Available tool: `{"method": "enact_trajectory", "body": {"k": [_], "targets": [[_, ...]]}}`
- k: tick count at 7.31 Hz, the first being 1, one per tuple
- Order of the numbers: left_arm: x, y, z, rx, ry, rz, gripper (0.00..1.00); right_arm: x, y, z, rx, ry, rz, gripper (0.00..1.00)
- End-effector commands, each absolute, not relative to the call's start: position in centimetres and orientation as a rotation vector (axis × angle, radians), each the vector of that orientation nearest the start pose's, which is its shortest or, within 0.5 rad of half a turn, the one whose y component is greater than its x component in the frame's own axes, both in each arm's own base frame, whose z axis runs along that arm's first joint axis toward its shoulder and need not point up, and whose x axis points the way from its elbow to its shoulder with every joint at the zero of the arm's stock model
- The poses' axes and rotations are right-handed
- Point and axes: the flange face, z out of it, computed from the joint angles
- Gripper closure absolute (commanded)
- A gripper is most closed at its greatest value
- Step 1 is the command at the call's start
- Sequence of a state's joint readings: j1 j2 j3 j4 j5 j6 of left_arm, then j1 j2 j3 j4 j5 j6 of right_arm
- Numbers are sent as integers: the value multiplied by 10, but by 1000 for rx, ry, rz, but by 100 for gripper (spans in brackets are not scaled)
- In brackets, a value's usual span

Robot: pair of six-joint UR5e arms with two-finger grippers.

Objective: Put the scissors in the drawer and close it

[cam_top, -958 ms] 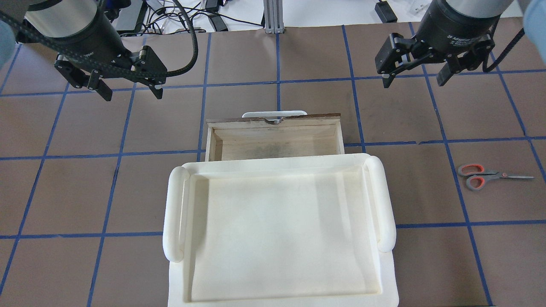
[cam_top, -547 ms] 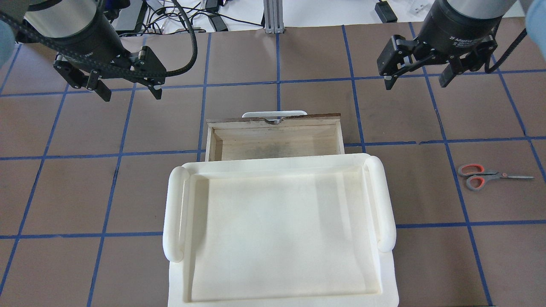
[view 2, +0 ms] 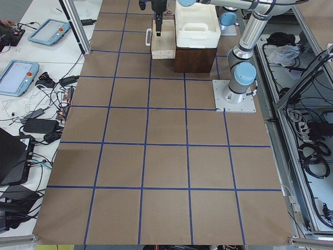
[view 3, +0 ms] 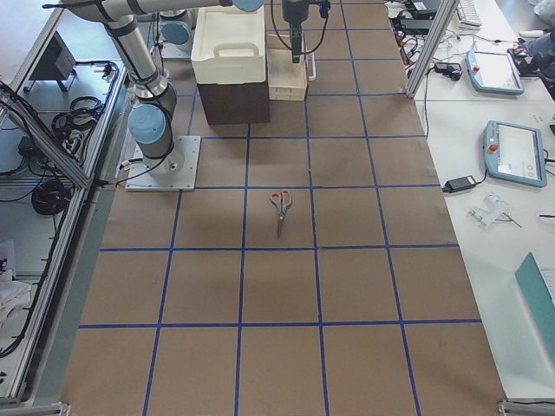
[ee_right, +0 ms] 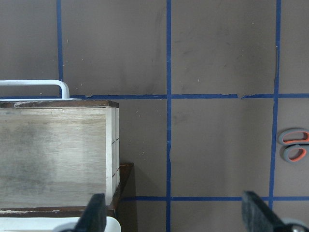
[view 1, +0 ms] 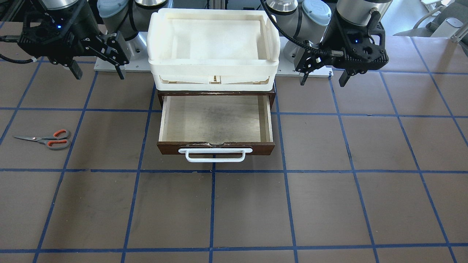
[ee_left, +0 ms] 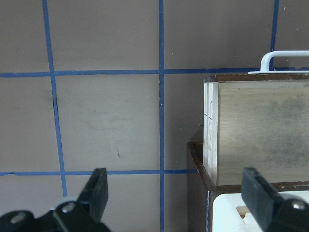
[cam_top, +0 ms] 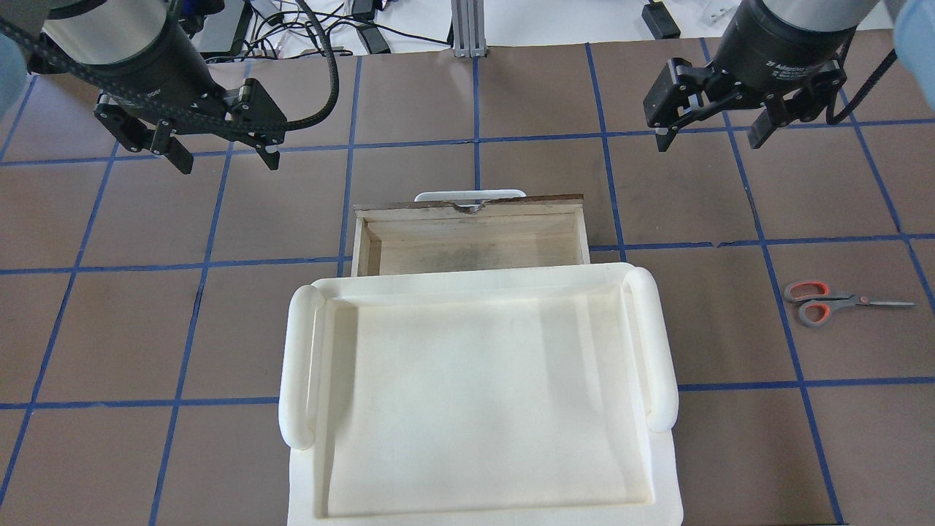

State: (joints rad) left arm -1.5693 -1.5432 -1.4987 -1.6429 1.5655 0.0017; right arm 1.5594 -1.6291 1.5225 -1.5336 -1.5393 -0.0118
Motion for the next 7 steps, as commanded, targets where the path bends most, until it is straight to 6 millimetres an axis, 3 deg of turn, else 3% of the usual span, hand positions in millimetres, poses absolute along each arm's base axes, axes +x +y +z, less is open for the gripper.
{"method": "enact_trajectory", "body": {"k": [1,3,4,5,7], "targets": [[-133,-481,530,0,3149,-44,0,132,-477,540,2,3110,-169,0],[-133,-481,530,0,3149,-44,0,135,-477,543,-29,3102,-198,0],[-133,-481,529,0,3149,-41,0,133,-477,543,-136,3105,-201,0],[-133,-481,529,0,3149,-41,0,130,-479,542,-347,3099,-206,0],[-133,-481,530,-2,3150,-44,0,114,-481,533,-483,3102,-162,0]]}}
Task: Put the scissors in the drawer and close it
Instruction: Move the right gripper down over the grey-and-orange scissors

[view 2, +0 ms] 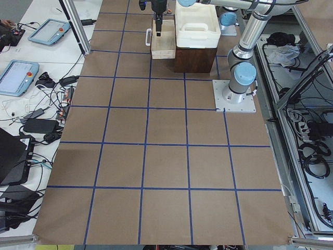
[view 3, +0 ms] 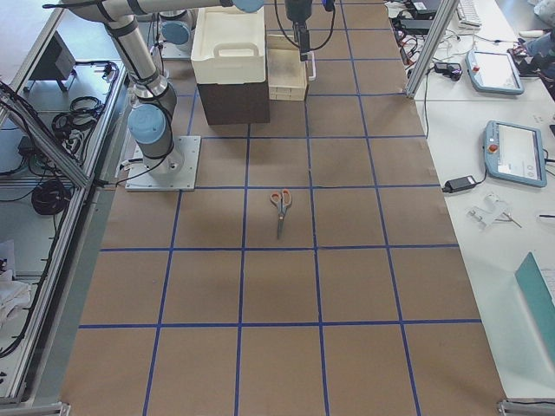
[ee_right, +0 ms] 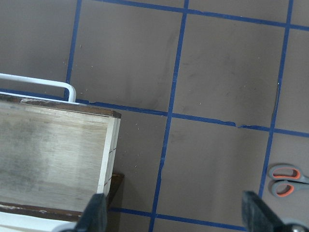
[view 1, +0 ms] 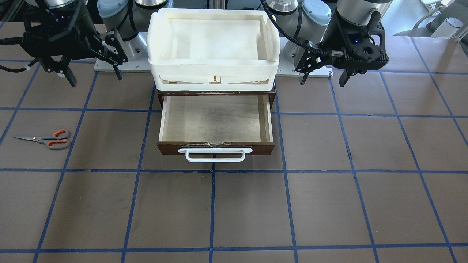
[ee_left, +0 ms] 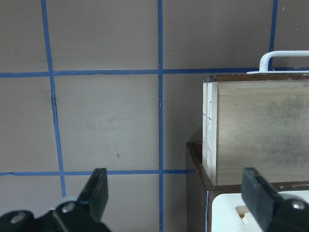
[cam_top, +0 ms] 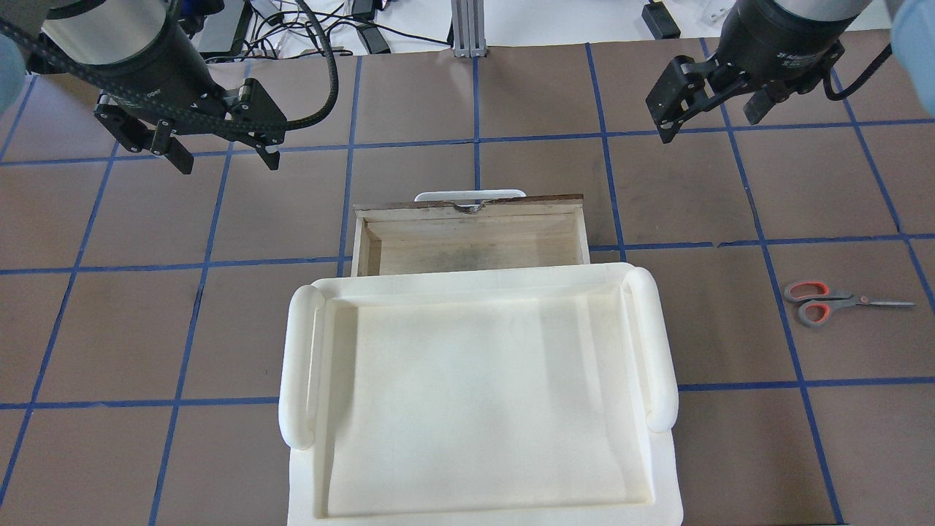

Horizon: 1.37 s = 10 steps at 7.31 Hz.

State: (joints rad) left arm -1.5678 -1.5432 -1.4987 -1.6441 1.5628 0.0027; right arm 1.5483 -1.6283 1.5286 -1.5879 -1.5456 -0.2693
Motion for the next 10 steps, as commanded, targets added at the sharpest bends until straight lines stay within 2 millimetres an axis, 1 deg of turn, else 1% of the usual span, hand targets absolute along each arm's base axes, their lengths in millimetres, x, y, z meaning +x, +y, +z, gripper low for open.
{"method": "enact_trajectory", "body": {"k": [1,2,3,4,5,6,7,8,9,10], "targets": [[-133,-481,529,-2,3149,-41,0,86,-484,515,-577,3081,-120,1],[-133,-481,529,0,3150,-41,0,61,-476,517,-579,3086,-123,1],[-133,-481,529,-2,3150,-41,0,47,-460,510,-732,3066,-100,1],[-133,-481,529,0,3150,-41,0,43,-444,500,-881,3023,-75,0],[-133,-481,530,-2,3150,-44,0,33,-438,494,-864,3029,-54,0],[-133,-482,529,-2,3150,-41,0,17,-434,475,-867,3033,43,1],[-129,-482,529,-14,3149,-41,0,6,-428,450,-1005,2959,110,1],[-125,-483,529,-24,3150,-41,0,-14,-424,429,-1070,2908,137,1],[-125,-483,529,-26,3149,-41,0,-44,-419,408,-1116,2863,139,6],[-125,-483,529,-26,3149,-41,0,-74,-417,380,-1155,2842,122,9]]}}
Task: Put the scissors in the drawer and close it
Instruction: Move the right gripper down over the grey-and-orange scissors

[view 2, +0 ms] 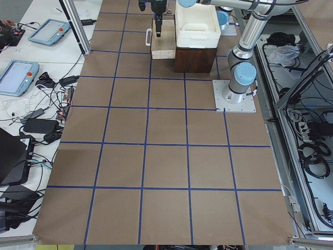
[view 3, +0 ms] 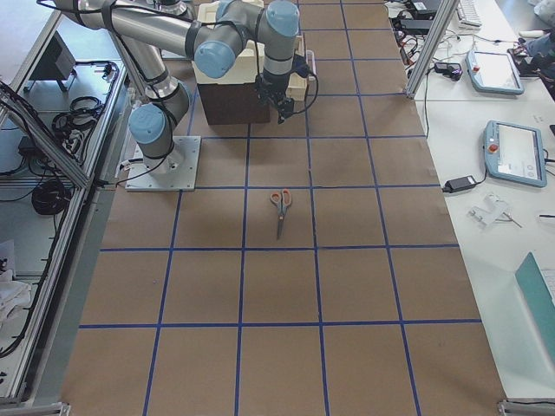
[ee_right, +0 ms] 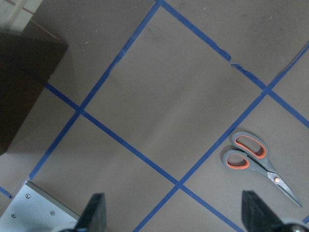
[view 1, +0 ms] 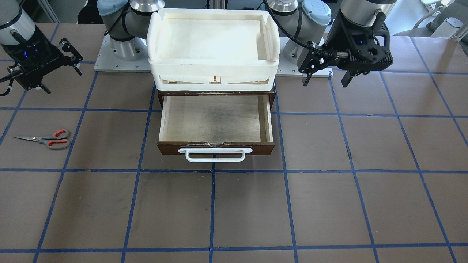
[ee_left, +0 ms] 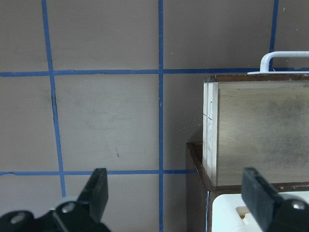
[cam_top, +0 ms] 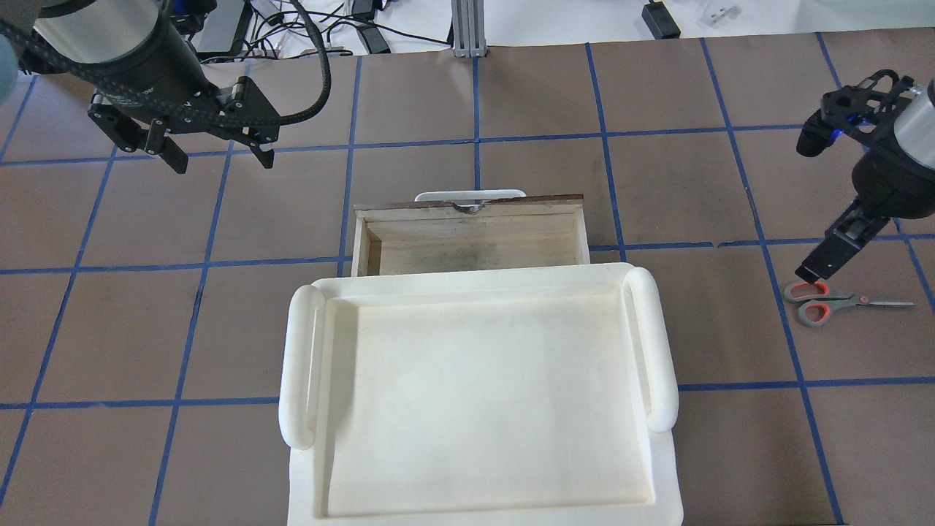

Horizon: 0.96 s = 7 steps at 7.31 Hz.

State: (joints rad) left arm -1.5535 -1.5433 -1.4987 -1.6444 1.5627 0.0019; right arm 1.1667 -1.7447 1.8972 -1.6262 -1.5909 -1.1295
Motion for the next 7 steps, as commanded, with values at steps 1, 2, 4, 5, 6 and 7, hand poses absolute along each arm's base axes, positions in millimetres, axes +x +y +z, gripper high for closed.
{"method": "enact_trajectory", "body": {"k": [1,2,4,5,6,7], "targets": [[-125,-483,529,-26,3149,-41,0,-92,-424,354,-1303,2808,75,9],[-125,-482,528,-26,3149,-36,0,-121,-430,325,-1459,2721,72,12],[-125,-482,523,-26,3150,-29,0,-169,-438,268,-1703,2592,72,12],[-125,-482,522,-26,3150,-27,0,-188,-457,234,-1918,2530,115,12],[-125,-481,523,-26,3150,-29,0,-198,-463,216,-2065,2422,110,12],[-125,-480,523,-26,3150,-32,0,-197,-461,215,-2182,2299,120,12]]}}
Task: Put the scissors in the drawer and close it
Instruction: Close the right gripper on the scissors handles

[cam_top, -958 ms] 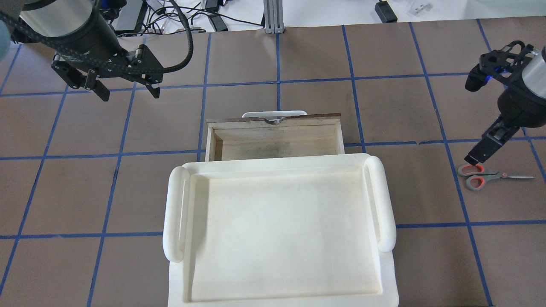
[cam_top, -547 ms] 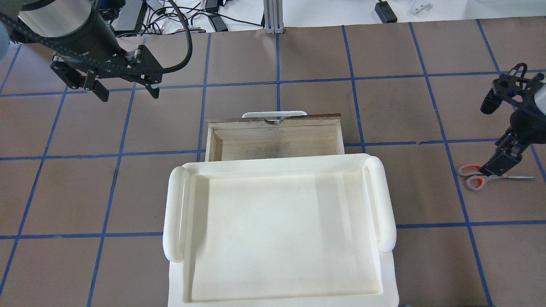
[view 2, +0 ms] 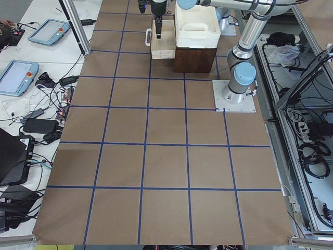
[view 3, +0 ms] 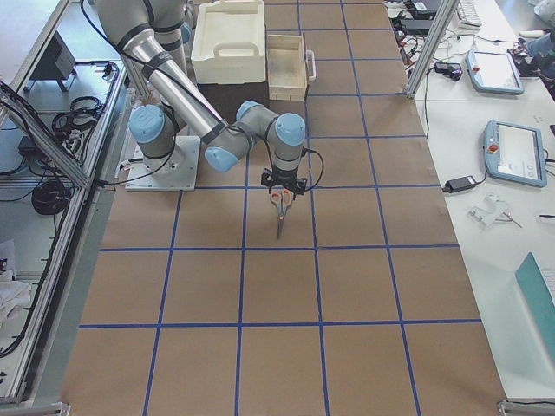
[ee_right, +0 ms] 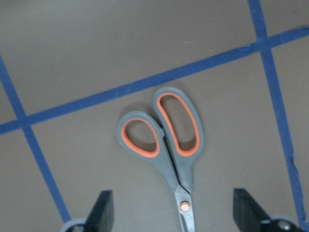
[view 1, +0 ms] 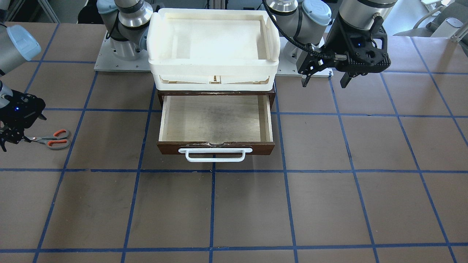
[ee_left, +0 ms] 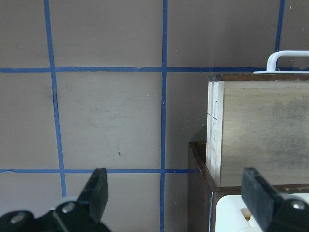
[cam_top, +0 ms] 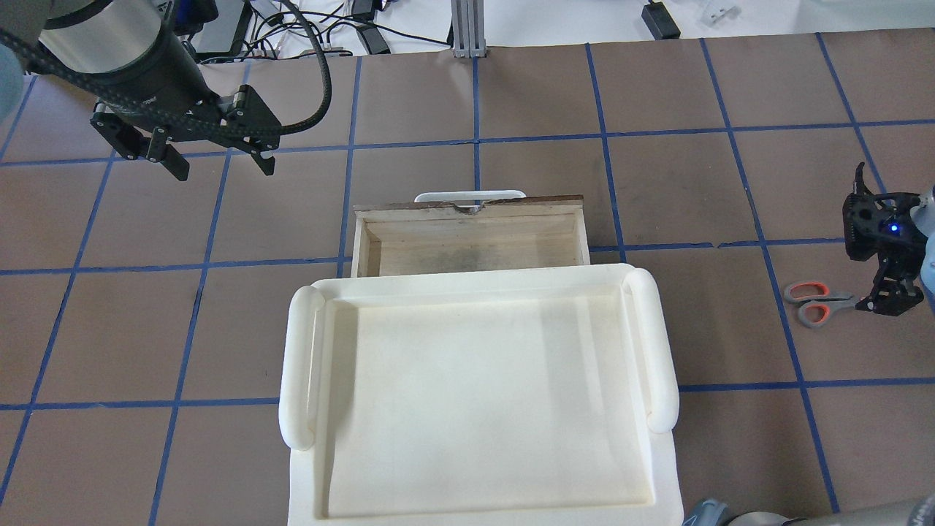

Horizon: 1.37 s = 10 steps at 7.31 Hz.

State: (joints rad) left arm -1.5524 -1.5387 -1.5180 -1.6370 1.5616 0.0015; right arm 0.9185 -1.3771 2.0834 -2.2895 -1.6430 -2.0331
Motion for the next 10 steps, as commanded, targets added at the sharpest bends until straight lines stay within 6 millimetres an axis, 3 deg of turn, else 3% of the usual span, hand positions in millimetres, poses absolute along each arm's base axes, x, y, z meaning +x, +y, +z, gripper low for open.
{"method": "enact_trajectory", "body": {"k": [1,3,4,7,10], "targets": [[-125,-481,523,-26,3150,-34,0,-198,-460,211,-2314,2140,113,13],[-125,-481,524,-26,3149,-36,0,-224,-436,200,-2197,2119,74,14],[-125,-482,522,-31,3147,-34,0,-229,-435,200,-2195,2130,31,14],[-124,-481,523,-31,3141,-36,0,-223,-424,187,-2255,2224,24,14],[-124,-480,523,-34,3140,-34,0,-219,-428,175,-2263,2204,-54,17]]}}
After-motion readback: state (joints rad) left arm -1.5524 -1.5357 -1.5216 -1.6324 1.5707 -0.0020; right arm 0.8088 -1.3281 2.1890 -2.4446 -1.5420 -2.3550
